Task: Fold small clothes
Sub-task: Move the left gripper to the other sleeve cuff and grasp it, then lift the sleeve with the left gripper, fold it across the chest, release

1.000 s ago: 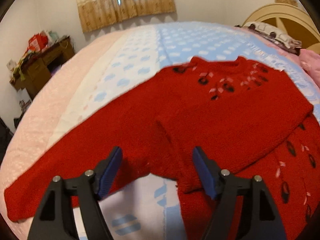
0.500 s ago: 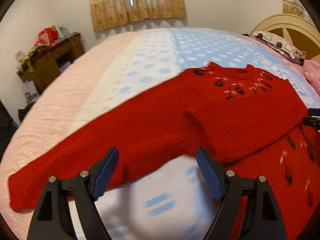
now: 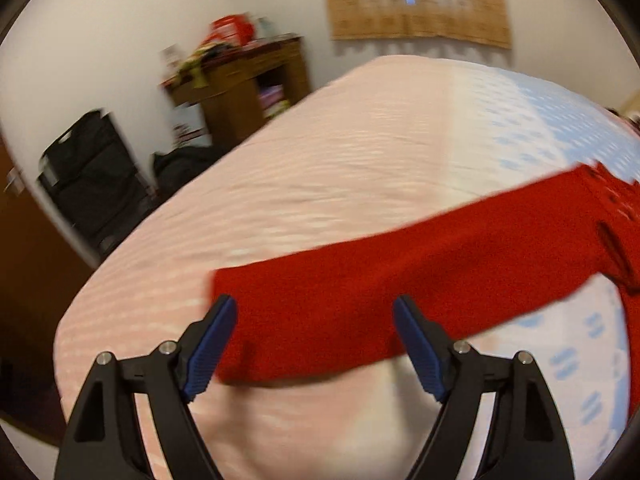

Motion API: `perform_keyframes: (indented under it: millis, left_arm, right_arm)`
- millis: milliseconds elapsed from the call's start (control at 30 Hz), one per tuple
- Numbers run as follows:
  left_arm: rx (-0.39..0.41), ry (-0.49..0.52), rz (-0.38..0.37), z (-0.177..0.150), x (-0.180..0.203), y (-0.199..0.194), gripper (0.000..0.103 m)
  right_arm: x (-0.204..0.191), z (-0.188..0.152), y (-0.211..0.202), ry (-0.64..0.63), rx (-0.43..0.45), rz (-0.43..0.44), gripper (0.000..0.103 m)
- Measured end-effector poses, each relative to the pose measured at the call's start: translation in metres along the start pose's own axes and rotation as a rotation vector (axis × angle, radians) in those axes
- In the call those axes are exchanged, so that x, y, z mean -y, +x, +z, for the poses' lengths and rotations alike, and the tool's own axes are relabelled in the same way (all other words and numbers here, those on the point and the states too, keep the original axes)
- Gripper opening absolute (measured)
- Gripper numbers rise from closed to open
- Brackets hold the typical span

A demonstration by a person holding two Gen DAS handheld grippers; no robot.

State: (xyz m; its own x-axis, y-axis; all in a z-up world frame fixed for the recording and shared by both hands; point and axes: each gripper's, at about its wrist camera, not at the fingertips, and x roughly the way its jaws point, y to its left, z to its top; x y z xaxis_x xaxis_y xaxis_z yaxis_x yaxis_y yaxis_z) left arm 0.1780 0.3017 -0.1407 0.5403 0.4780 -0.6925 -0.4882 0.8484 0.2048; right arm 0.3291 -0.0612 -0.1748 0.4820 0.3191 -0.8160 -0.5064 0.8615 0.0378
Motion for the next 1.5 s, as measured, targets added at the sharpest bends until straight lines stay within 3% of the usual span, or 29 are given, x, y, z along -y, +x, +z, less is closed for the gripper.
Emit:
perform_keyframes:
  millis: [67, 167, 233, 333, 733, 1033, 1167, 1500]
  left_arm:
    - [-0.001, -0.032, 0.065, 0.000, -0.016, 0.010, 0.086]
    - [-0.034, -0.084, 0.098, -0.003, -0.032, 0.025, 0.086]
    - [-0.047, -0.102, 0.098, -0.006, -0.039, 0.030, 0.086]
    - [-0.075, -0.130, 0.062, -0.007, -0.043, 0.038, 0.086]
    - [-0.143, -0.210, -0.065, -0.002, -0.056, 0.054, 0.084]
    - [-0.142, -0.166, -0.109, 0.003, -0.041, 0.053, 0.047]
    - [-0.159, -0.196, -0.166, 0.006, -0.042, 0.050, 0.014]
    - [-0.103, -0.254, -0.216, 0.015, -0.040, 0.026, 0.012]
  right_arm:
    - [-0.018, 0.001, 0.020, -0.017, -0.069, 0.070, 0.075]
    - [-0.048, -0.003, 0.022, -0.134, -0.035, 0.038, 0.077]
    - [-0.058, -0.007, 0.019, -0.168, -0.037, 0.096, 0.077]
    - [-0.059, -0.012, 0.010, -0.192, -0.018, 0.062, 0.077]
    - [-0.037, -0.043, -0.043, -0.142, 0.018, 0.066, 0.077]
    - [-0.045, -0.062, -0.049, -0.163, 0.011, 0.073, 0.077]
    - [-0.044, -0.067, -0.053, -0.160, 0.015, 0.067, 0.077]
    - [-0.041, -0.074, -0.064, -0.140, 0.024, 0.054, 0.077]
